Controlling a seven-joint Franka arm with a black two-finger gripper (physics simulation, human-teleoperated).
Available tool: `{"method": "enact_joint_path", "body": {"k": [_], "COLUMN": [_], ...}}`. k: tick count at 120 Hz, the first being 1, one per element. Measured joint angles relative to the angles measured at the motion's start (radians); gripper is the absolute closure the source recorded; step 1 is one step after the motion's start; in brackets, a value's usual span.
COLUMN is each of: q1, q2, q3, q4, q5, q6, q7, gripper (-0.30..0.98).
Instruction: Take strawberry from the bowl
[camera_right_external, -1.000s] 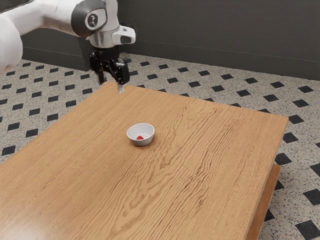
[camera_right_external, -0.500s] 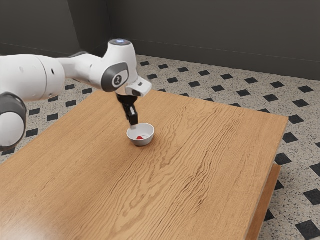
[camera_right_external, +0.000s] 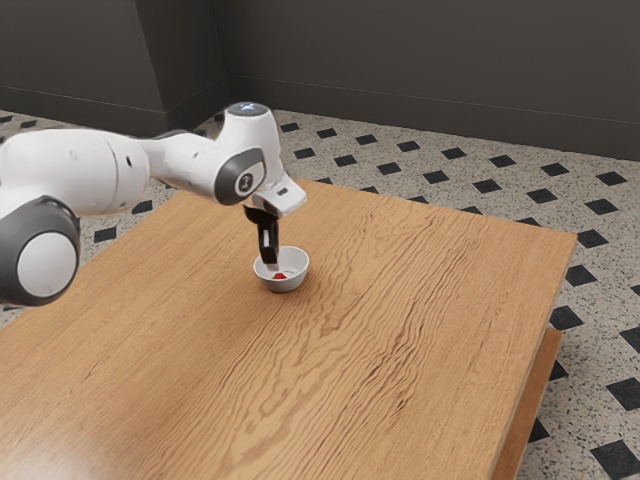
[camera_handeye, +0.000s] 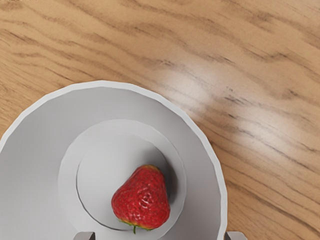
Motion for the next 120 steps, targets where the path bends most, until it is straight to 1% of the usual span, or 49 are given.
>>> {"method": "enact_joint_path", "body": {"k": [16,28,43,59,120], "q1": [0.004,0.012,0.012,0.012,0.023], "q2": [0.010,0.015,0.035,0.055,0.099], "q3": [-0.001,0.000,0.001,0.001,0.002], "q4": [0.001,0.001,0.008,0.025,0.051], "q5": [-0.001,-0.007,-0.038,-0.051,-0.058], "q6": [0.014,0.022,0.047,0.066,0.085], "q7": [0.049,0.080,0.103,0.121,0.162], "gripper": [0.39,0.42,0.44,0.44,0.44]}}
